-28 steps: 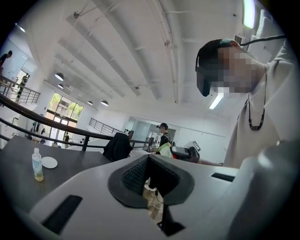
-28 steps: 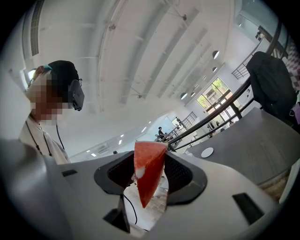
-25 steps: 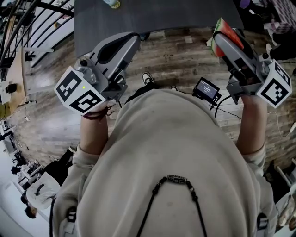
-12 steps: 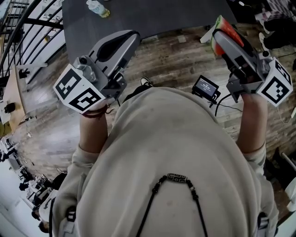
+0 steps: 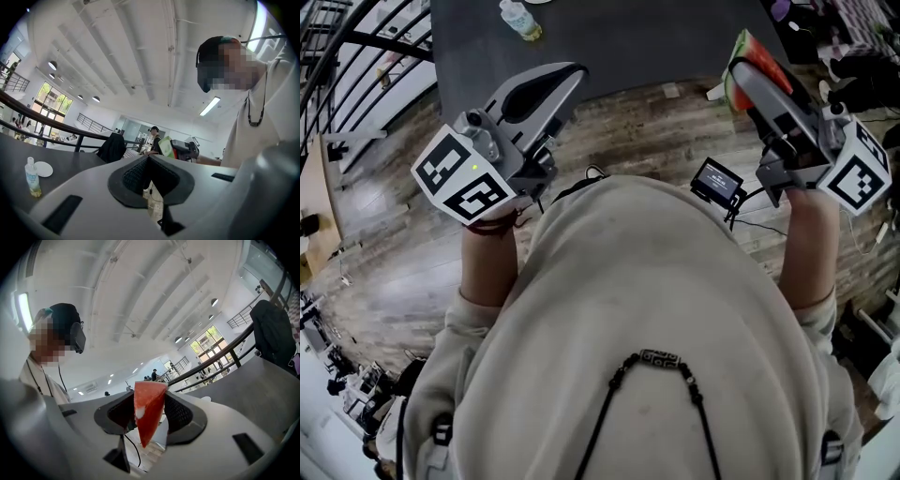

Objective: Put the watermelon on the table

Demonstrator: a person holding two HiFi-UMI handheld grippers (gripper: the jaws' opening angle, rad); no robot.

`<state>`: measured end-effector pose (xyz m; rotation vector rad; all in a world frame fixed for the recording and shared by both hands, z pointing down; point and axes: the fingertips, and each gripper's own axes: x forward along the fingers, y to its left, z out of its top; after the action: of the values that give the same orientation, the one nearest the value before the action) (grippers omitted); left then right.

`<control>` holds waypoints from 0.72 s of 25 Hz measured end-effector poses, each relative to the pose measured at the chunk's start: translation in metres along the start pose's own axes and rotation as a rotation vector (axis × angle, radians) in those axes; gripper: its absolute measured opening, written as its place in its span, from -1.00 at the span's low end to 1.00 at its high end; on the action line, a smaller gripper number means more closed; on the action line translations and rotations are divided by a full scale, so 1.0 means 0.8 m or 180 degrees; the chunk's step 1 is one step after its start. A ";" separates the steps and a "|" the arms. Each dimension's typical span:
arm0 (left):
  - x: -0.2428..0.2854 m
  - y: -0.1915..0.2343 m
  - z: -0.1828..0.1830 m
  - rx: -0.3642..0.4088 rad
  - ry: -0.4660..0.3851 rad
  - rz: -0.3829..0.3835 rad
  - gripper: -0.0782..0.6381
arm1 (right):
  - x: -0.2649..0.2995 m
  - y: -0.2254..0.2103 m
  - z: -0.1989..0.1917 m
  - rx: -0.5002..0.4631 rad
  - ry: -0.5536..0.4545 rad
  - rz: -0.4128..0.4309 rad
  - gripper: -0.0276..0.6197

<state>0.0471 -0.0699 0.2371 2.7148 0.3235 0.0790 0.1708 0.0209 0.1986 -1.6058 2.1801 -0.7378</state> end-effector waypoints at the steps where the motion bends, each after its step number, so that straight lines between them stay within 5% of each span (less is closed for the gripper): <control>1: -0.004 0.001 -0.001 -0.0031 0.0004 -0.0003 -0.76 | 0.005 0.003 0.001 0.0013 0.0012 -0.0019 -0.28; 18: -0.062 -0.009 -0.023 -0.0116 -0.0060 0.0230 -0.76 | 0.032 0.039 -0.002 -0.0080 0.0161 0.0155 -0.28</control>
<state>-0.0044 -0.0678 0.2506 2.6894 0.2164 0.0790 0.1374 0.0038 0.1824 -1.5564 2.2643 -0.7472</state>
